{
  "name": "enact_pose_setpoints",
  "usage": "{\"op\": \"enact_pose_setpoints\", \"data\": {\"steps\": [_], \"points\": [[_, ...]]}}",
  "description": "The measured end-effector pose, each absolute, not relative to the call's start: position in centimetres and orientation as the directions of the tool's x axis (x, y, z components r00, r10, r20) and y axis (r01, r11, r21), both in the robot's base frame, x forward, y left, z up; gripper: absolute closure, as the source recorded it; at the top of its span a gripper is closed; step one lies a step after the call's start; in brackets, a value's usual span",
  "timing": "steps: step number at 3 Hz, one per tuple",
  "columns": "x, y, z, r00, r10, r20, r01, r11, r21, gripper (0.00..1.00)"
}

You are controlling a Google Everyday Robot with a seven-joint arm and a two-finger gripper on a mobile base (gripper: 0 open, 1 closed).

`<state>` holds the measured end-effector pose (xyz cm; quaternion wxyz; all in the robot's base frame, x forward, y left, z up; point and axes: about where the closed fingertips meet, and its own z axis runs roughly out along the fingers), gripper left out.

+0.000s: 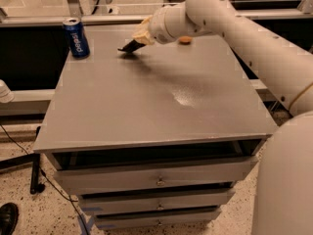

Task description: Move rxbar chocolate near pepsi can

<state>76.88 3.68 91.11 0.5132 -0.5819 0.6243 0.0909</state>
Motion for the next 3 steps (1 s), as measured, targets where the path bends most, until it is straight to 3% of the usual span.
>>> {"op": "enact_pose_setpoints", "data": {"steps": [3], "points": [[77.3,12.6,90.3,0.290,-0.563,-0.774,-0.857,0.207,-0.472,1.00]]}}
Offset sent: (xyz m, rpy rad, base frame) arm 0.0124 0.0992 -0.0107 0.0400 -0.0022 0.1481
